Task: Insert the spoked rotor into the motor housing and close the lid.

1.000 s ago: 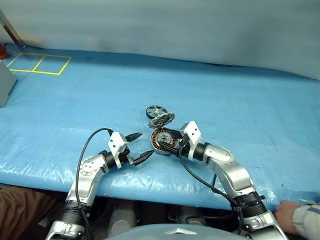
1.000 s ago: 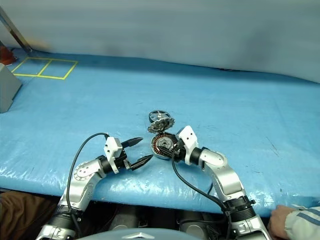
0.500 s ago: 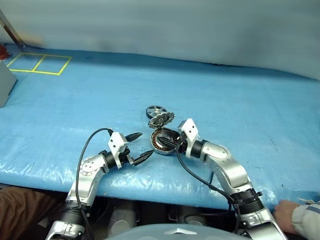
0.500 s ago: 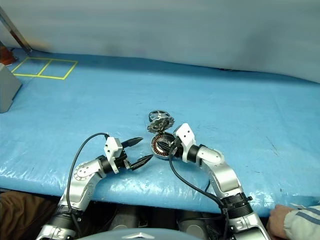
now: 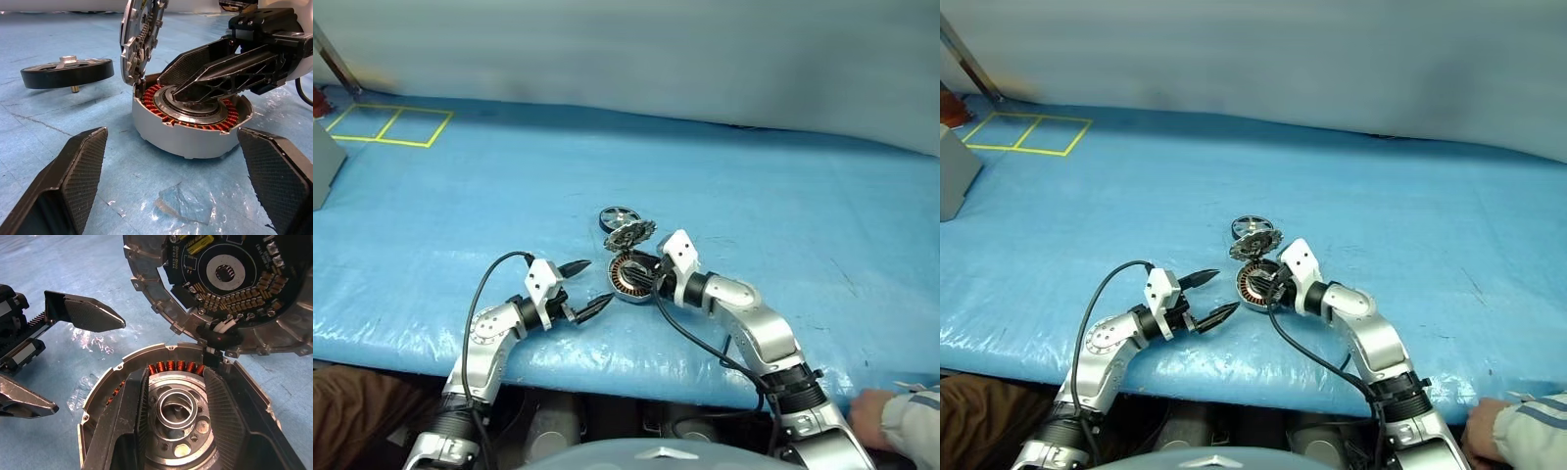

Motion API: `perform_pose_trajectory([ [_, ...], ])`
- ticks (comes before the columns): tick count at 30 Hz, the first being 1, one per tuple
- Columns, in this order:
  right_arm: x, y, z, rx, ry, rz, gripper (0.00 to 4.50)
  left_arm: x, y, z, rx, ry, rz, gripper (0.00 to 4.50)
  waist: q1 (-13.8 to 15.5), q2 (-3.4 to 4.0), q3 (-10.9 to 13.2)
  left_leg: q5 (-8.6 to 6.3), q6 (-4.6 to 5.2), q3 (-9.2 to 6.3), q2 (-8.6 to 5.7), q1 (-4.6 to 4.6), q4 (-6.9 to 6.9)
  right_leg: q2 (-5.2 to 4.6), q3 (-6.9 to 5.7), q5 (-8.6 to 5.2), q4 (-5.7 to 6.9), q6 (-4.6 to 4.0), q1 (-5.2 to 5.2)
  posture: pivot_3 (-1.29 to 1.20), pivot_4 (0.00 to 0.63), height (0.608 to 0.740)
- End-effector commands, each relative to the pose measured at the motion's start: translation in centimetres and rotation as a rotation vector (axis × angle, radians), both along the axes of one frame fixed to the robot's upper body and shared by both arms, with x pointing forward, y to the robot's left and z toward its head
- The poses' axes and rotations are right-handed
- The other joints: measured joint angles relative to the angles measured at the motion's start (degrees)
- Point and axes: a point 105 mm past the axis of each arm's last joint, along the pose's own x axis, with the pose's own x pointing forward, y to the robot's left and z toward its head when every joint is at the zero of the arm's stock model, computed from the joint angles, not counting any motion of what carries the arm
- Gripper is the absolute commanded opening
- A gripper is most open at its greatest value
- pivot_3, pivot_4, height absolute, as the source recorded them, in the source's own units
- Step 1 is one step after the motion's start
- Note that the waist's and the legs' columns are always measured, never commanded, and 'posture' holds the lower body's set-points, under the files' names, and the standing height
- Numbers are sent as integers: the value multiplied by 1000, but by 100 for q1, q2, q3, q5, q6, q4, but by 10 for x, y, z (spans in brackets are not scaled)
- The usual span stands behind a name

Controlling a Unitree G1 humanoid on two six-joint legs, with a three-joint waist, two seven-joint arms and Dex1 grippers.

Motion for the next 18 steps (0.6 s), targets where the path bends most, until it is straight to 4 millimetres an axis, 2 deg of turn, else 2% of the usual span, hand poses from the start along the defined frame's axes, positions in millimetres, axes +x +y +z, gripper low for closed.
perform_pose_trajectory([
  [1, -5, -3, 1, -6, 6, 10, 1818, -1, -3, 2, 2, -26, -10, 4500, 3, 0, 0, 0, 0, 0, 0, 0, 1, 0, 0, 0, 0, 0, 1, 0, 150, 740],
  [9, -15, -6, 2, -5, 10, 39, 1818, 0, -4, 1, 3, -23, -9, 4500, -5, 0, 0, 0, 0, -1, 0, 1, 2, 0, -1, 0, 0, -1, 1, 0, 150, 740],
  [18, -12, -5, 11, 24, -28, 27, 1818, 1, -4, 0, 3, -22, -10, 4500, -5, 0, 0, 0, 0, -1, 1, 1, 2, 0, -1, 0, 0, 0, 0, 0, 150, 740],
])
